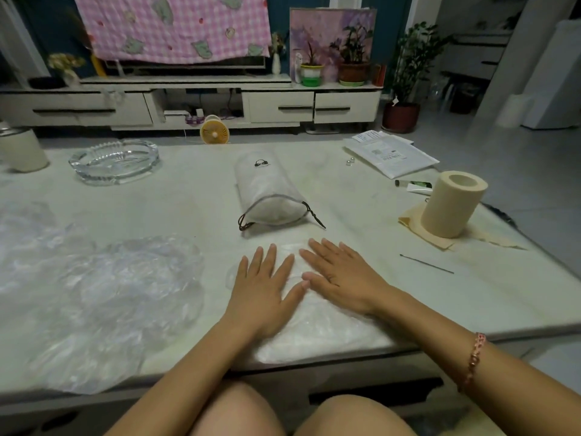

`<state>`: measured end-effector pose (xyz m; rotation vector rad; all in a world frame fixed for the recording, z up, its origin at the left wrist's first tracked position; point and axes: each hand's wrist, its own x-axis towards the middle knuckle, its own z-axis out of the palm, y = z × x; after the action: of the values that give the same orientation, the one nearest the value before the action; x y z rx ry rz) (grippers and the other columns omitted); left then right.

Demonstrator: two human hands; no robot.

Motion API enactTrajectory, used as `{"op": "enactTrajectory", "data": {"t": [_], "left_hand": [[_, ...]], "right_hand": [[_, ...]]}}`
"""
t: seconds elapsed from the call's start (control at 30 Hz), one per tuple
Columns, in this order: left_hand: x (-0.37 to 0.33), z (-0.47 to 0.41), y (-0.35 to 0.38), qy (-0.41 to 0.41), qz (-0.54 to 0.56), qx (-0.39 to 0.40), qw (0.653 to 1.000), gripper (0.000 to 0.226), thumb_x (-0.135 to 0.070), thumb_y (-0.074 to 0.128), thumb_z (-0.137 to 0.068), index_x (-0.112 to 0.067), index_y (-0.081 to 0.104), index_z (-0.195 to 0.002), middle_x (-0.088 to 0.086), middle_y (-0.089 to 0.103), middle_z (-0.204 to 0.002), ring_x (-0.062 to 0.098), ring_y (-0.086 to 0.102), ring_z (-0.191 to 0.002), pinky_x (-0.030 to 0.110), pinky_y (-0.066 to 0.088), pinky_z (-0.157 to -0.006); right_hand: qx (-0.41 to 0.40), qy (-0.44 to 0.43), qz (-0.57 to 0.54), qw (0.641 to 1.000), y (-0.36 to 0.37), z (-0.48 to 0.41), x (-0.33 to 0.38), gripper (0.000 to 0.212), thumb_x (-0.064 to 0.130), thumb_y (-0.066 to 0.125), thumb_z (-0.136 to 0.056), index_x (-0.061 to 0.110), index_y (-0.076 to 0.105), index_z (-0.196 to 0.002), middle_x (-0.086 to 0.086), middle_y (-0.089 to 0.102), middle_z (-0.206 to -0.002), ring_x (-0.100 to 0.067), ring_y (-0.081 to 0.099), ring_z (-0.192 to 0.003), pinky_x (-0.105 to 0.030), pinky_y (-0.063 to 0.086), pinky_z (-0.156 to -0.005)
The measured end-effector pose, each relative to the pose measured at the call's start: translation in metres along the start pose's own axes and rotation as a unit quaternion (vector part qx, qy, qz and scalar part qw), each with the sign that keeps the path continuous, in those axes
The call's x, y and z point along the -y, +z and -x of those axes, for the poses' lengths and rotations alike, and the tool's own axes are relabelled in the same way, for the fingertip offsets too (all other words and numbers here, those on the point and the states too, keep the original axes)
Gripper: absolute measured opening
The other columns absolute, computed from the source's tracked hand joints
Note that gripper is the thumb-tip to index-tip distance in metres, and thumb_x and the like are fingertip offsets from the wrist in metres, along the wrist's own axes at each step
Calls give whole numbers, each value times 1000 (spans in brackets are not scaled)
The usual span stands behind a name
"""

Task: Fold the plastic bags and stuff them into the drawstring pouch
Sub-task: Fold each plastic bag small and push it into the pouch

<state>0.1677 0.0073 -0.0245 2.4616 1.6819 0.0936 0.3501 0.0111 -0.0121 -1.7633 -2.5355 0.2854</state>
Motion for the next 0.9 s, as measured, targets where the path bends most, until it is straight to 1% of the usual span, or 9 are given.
{"op": "enactTrajectory", "data": {"t": [0.1,0.2,0.3,0.4,0.47,0.57,0.7,0.8,0.9], "left_hand": [[1,3,-4,5,34,-33,999,63,-58,13,-96,-28,6,-151,5,-8,-159,19,-12,-145,37,-11,-116],[5,19,-11,71,71,-181,978,73,-62,9,-94,-17,47,-137,12,36,-149,28,28,-140,43,13,-115],[7,45,-14,181,151,-210,949,60,-62,27,-94,-20,66,-109,-1,62,-119,12,49,-116,26,37,-101],[6,65,-14,238,137,-136,952,60,-72,37,-85,-24,65,-108,-12,60,-111,1,48,-105,13,32,-89],[7,66,-14,226,146,-91,959,72,-81,35,-76,-27,61,-117,-17,55,-118,-2,44,-108,6,26,-91],[10,63,-15,218,152,-78,961,83,-86,38,-67,-30,53,-126,-19,49,-123,-4,40,-112,3,22,-93],[18,64,-14,203,189,-71,958,68,-68,49,-73,-30,49,-128,-22,45,-121,-6,41,-112,6,29,-94],[27,58,-10,159,263,-140,941,33,-45,46,-80,-28,64,-102,-17,59,-99,-3,53,-95,6,37,-83],[27,52,-16,69,350,-173,918,24,-41,46,-80,-28,65,-78,-13,65,-82,0,58,-79,13,42,-70]], "right_hand": [[-111,16,-158,981,-2,2,0,45,35,35,-101,19,37,-144,3,25,-155,-13,17,-144,-26,9,-115],[-267,36,-252,930,-16,26,-7,27,18,49,-97,18,59,-123,7,50,-136,-7,38,-132,-21,25,-109],[-169,-17,-256,952,-30,64,-9,24,28,58,-92,32,55,-116,21,53,-123,12,45,-113,-6,32,-96],[-48,-58,-157,985,-18,87,-7,41,48,61,-86,34,49,-123,30,40,-124,15,37,-114,3,25,-92],[-74,-80,-121,987,-7,88,-5,38,47,59,-88,26,54,-119,25,41,-126,11,35,-116,2,21,-93],[-141,-89,-137,976,2,82,-4,27,39,50,-91,17,63,-98,9,61,-117,-3,50,-107,-11,35,-90],[-171,7,-309,935,-13,71,-2,15,23,54,-95,14,64,-88,1,67,-87,-9,59,-82,-22,44,-76],[-90,12,-405,910,-27,69,-9,21,34,63,-86,18,62,-100,3,67,-96,-5,61,-90,-14,45,-80],[-24,1,-292,956,-26,70,-18,48,38,80,-69,27,58,-111,18,62,-104,12,54,-98,-9,41,-83]]}}
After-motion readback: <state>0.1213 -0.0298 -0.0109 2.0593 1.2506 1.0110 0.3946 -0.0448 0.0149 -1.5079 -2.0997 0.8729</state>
